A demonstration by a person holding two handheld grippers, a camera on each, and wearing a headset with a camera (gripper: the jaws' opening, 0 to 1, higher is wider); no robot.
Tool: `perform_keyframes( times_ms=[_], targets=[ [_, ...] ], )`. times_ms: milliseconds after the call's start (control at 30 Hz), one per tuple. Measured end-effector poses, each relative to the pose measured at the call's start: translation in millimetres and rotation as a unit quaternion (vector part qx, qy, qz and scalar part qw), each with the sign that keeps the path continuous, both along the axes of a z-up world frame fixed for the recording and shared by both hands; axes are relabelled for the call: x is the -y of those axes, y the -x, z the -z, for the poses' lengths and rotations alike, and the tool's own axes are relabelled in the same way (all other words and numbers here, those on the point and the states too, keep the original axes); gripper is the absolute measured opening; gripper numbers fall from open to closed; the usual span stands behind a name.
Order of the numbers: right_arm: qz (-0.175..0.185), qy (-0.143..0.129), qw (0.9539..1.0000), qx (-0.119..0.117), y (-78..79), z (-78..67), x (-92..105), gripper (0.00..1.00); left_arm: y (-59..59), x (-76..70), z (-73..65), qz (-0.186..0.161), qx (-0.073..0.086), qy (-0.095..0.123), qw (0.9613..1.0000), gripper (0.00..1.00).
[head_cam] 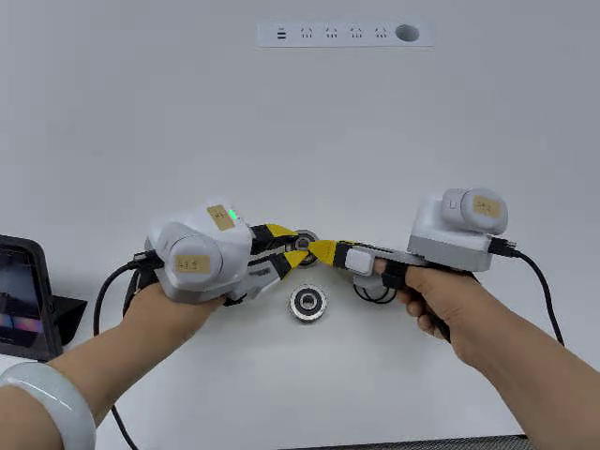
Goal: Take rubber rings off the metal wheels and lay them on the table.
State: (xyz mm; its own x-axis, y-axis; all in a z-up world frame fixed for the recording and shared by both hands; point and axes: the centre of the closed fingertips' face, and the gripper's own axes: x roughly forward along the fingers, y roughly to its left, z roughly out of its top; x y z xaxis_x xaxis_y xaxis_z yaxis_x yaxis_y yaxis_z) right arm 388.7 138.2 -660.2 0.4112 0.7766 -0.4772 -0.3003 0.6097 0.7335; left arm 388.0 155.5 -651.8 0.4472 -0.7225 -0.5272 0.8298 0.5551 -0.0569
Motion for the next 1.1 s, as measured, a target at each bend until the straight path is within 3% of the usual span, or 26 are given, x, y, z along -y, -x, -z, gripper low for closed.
perform_keyframes(
  times_ms=[533, 567, 600, 733, 833, 933, 1000, 1100],
  targets=[
    [0.002, 0.014, 0.9999, 0.008, 0.8, -1.2, 1.3, 0.06, 0.4, 0.2, -0.4, -0.002, -0.002, 0.003, 1.0, 0.13],
    [0.006, 0.013, 0.9998, 0.011, 0.0, -3.2, 2.8, 0.05, 0.5, 0.2, -0.5, -0.002, -0.002, 0.003, 1.0, 0.13],
    [0.008, -0.007, 0.9999, 0.01, -1.1, -9.0, -0.5, 0.02, 0.6, 0.3, -0.5, -0.002, -0.002, 0.004, 1.0, 0.13],
    [-0.012, 0.018, 0.9996, 0.018, 0.4, -4.0, -3.9, 0.02, 0.2, 0.0, -0.4, -0.003, -0.002, 0.004, 1.0, 0.13],
    [-0.004, 0.014, 0.9997, 0.018, -1.8, -4.5, -3.4, 0.02, 0.4, 0.1, -0.7, -0.002, -0.003, 0.004, 1.0, 0.13],
    [0.001, 0.013, 0.9998, 0.017, -2.8, -3.9, -2.1, 0.04, 0.4, 0.2, -0.8, -0.003, -0.003, 0.004, 1.0, 0.13],
    [0.006, 0.01, 0.9999, 0.011, -3.9, -2.6, -2.1, 0.15, 0.4, 0.1, -0.8, -0.003, -0.003, 0.005, 1.0, 0.13],
    [0.004, 0.003, 0.9999, 0.015, -5.0, -5.5, -4.2, 0.14, 0.2, 0.0, -0.8, -0.003, -0.003, 0.005, 1.0, 0.13]
  ],
)
